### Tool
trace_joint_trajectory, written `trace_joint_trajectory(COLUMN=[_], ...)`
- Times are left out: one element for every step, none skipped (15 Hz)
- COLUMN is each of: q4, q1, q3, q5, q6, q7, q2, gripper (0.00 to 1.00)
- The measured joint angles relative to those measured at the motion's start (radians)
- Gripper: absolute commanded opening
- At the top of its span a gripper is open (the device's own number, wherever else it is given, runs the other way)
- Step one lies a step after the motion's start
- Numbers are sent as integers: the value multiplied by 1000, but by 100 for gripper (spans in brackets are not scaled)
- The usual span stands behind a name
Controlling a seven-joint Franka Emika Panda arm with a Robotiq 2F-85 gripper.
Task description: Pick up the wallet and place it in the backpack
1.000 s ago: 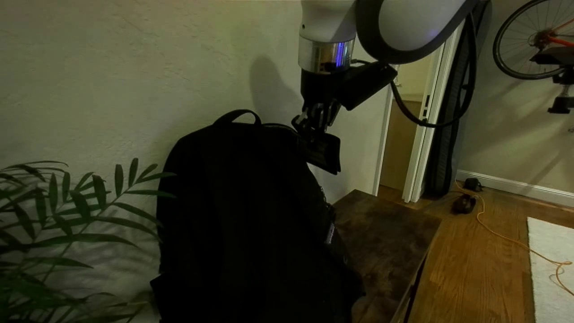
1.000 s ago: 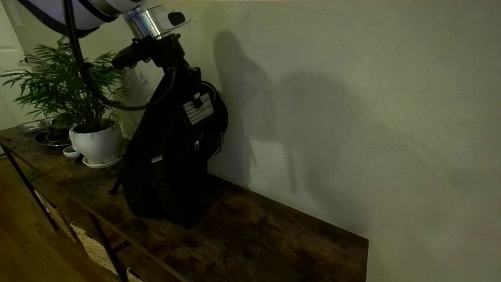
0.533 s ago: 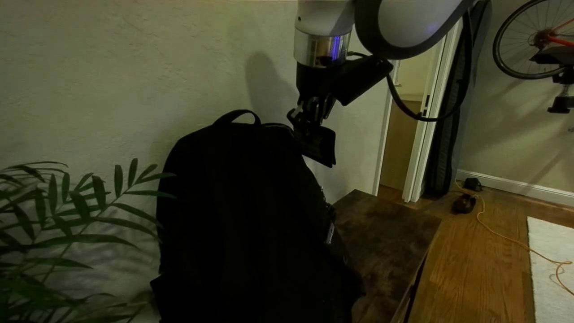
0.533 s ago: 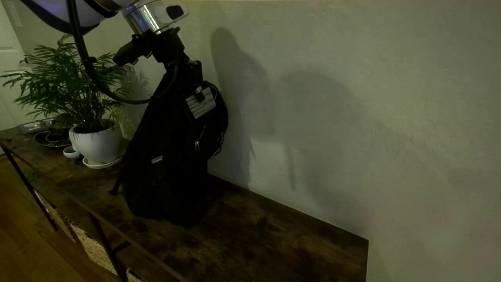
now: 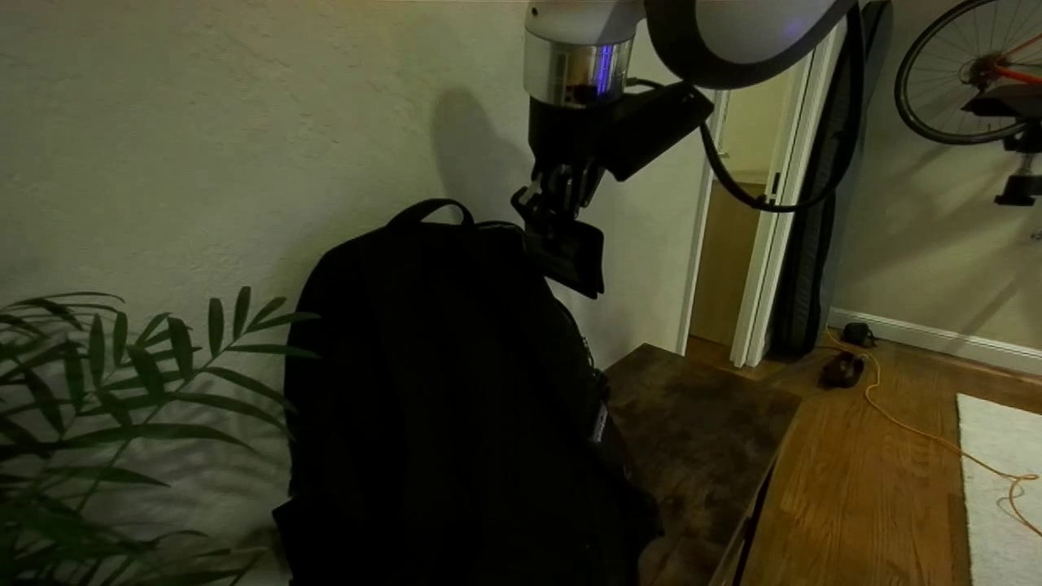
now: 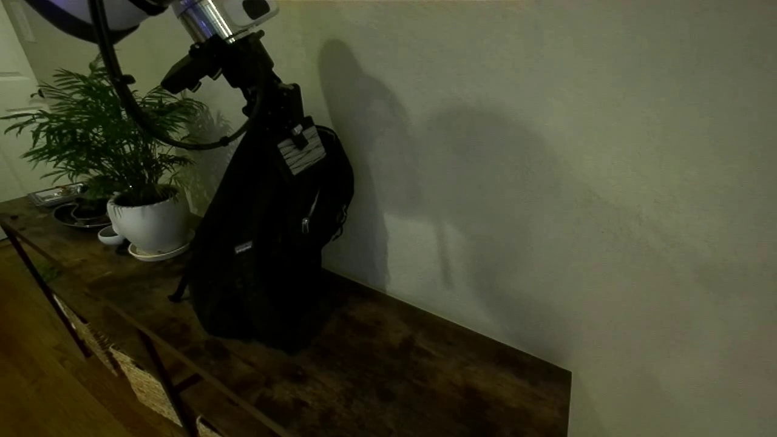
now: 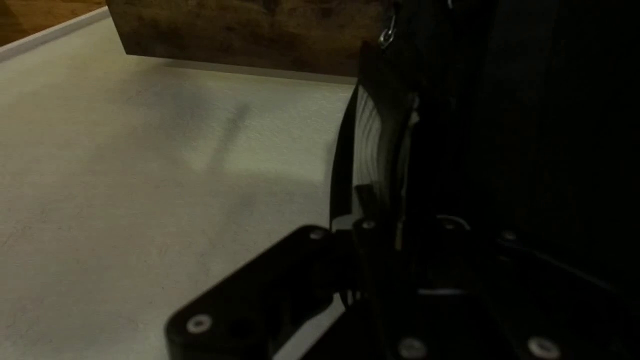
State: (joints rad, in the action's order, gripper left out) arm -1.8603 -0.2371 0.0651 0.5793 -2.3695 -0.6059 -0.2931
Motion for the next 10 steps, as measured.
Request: trace_joint_trajectory(q4=[0,0,0,0,0,-1,-1,-2,-2,-3], q1=[0,0,0,0,0,0,0,0,1,2], q3=[-4,-6,-7,-8,-8,-9,-9,-9,-9,-9], q5=[5,11,15,19,22,23,23,24,24,24], q6=[1,2,3,3,3,3,3,2,2,1], q7=[-4,-7,-9,-11,-11,-11,-11,-12,-11,-11], q2=[0,0,0,1,1,1,1,1,1,0], gripper=[7,7,7,7,7,7,7,7,6,7])
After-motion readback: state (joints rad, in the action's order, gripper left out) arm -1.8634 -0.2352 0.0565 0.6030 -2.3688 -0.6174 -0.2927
